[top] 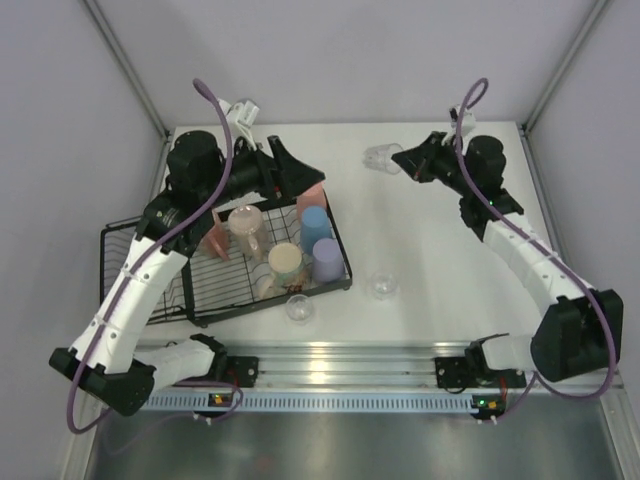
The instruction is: Load the cups into the dish rack
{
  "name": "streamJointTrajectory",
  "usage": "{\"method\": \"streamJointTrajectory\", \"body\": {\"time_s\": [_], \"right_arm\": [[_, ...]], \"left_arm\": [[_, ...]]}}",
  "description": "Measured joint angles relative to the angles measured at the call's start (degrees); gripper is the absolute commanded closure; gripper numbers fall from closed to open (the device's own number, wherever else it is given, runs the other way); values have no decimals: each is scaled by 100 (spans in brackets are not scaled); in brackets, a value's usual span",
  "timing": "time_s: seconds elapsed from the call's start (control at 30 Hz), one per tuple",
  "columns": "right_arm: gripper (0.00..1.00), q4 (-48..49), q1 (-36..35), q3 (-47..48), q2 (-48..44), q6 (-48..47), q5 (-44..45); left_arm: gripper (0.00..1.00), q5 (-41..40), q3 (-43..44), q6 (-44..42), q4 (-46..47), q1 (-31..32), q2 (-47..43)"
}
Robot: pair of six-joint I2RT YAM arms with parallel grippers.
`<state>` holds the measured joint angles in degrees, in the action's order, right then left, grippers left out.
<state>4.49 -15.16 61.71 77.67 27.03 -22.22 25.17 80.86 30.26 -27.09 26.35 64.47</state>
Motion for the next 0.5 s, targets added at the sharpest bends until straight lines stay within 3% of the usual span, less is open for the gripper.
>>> {"method": "streamJointTrajectory", "body": {"time_s": [0.27,0.5], "right_arm": [[100,3259,7,-1180,-686,1768,-761],[100,5189,7,-1639,-688,2990,-896]], "left_arm": [[7,857,-258,1840,2133,-2,455],[4,990,-505,2524,3016,0,741]]}}
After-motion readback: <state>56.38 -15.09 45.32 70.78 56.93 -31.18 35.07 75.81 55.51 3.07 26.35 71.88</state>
